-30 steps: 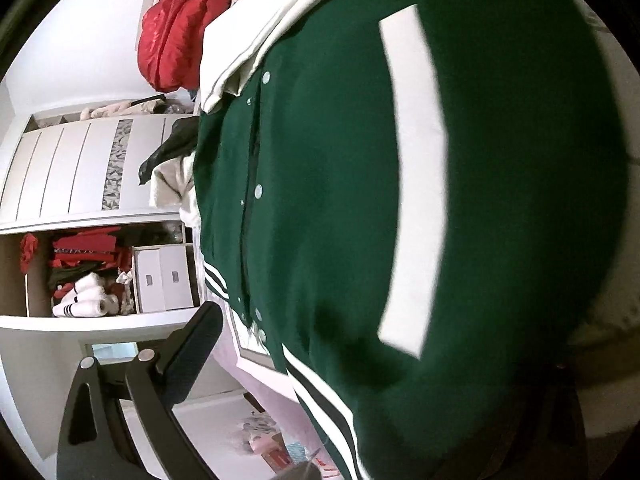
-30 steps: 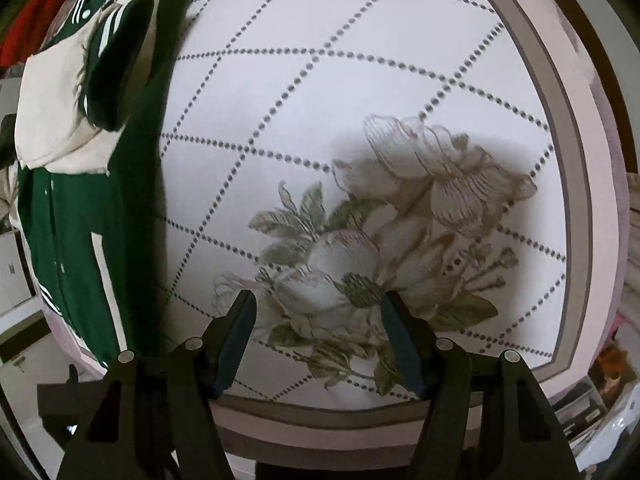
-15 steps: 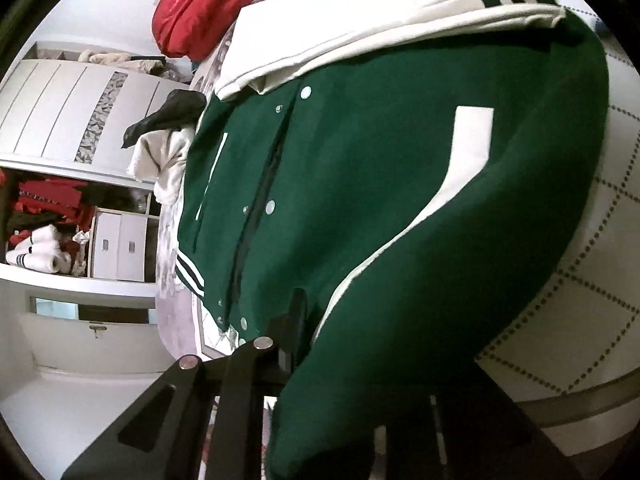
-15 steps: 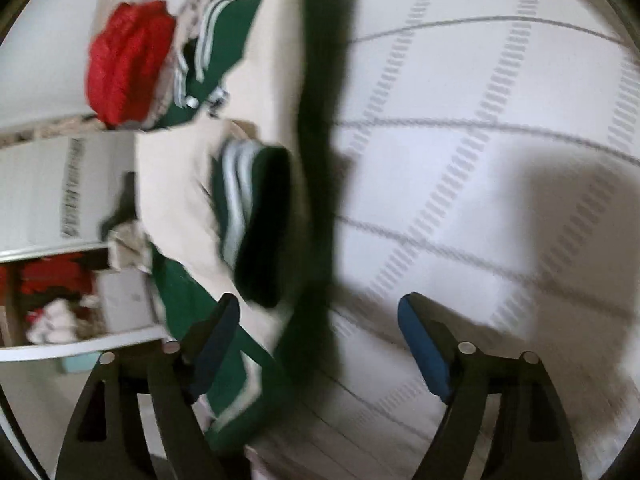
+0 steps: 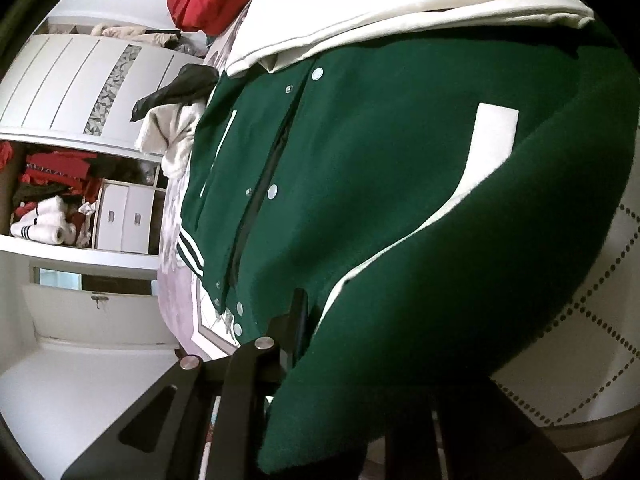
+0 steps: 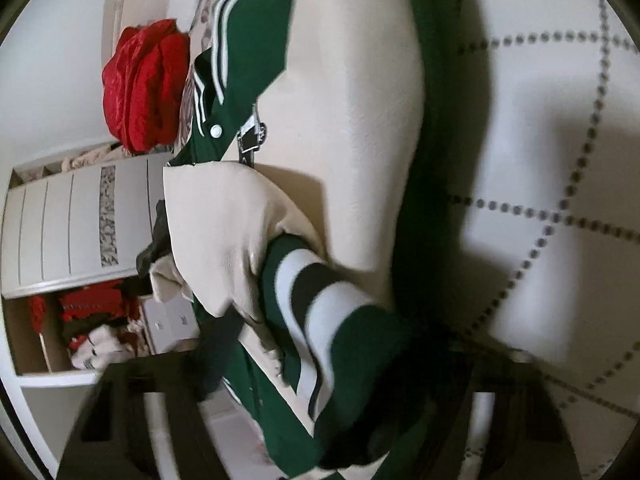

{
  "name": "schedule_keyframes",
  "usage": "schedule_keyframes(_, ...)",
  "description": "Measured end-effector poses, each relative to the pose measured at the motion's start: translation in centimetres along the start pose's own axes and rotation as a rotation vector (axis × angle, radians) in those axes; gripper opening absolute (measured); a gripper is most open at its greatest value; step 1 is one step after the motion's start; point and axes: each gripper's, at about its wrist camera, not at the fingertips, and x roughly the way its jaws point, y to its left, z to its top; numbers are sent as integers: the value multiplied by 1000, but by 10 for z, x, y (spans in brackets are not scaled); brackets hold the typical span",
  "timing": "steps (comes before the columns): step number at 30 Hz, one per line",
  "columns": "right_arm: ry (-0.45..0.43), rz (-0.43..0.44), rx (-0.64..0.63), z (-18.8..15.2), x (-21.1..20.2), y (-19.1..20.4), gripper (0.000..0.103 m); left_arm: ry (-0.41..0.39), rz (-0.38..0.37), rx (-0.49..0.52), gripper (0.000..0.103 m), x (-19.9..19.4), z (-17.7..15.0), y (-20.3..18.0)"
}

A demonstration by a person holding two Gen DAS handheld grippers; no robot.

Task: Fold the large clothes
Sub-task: 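Grasp the striped cuff and jacket hem with the right tool and fold toward the left tool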

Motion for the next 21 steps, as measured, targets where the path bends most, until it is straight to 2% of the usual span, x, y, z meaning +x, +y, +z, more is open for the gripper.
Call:
schedule_keyframes(1,4,-2,16,-6,21,-2,41,-2,-1,2,13,0,0,0)
schedule_keyframes(3,0,0,41,-13,30,-5,29,-6,-13,0,11,-2,0,3)
schedule_keyframes(8,-9,8,98,-33,19,-8,23,-25,-48,-16,8,-14,-7,22)
schedule_keyframes(12,12,-16,116,-54,-15,-4,21,-35,-97,-23,7,-33,-22,45)
schedule_keyframes(15,18,-58,136,-78,-51,1,21,-50,-160,8,7,-59,-37,60)
schedule_keyframes(18,2,-125,160,-107,-97,10,20,-57,-252,37,7,-89,-51,80)
schedule_keyframes(21,-11,-190,166,-126,-125,36,20,-46,-352,18,7,-107,-48,107)
